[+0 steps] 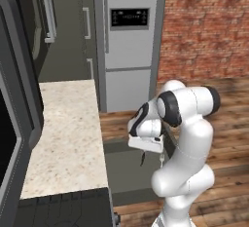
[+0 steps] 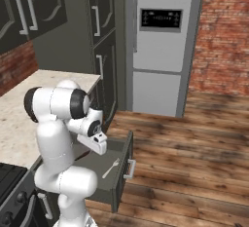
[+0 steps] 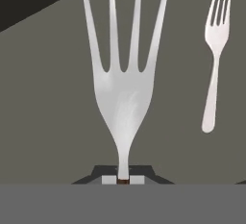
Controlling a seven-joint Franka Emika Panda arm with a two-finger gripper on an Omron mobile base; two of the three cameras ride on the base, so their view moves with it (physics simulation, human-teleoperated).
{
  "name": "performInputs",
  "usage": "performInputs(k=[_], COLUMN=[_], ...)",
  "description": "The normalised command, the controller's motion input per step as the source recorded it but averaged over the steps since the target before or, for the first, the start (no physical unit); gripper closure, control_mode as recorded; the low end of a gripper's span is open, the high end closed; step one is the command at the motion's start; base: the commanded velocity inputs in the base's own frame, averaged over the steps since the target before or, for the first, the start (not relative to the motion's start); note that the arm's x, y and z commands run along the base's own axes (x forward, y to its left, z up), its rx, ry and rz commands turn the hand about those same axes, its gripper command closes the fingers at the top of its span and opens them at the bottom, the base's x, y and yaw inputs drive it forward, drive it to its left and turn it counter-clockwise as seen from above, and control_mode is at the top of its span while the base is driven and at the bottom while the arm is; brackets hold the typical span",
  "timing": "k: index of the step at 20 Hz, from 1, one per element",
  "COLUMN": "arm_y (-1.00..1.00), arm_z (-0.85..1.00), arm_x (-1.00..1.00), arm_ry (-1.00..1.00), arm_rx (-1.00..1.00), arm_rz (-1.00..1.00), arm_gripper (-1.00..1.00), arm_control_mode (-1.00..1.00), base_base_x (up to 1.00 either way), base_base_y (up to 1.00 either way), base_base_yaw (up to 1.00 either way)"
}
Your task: Organize the utensils by type. Pick up the wooden spoons from the counter and place them in the open cabinet. Then pick up the metallic utensils from the counter and place them in the open drawer.
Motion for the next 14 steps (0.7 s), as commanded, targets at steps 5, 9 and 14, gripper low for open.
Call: performInputs(k=[5,9,14], arm_y=[0.01,0.02,0.14], arm_z=[-0.36,-0.47,-0.35], arm_x=[0.21,0.15,0.0], arm_ry=[0.31,0.28,0.04], arm_rx=[0.0,0.0,0.0], arm_rz=[0.0,0.01,0.0], arm_gripper=[1.0,1.0,1.0], arm_control_mode=[-1.0,-1.0,-1.0], base_base_x=[0.0,0.0,0.0], base_base_y=[0.0,0.0,0.0], base_base_yaw=[0.0,0.0,0.0])
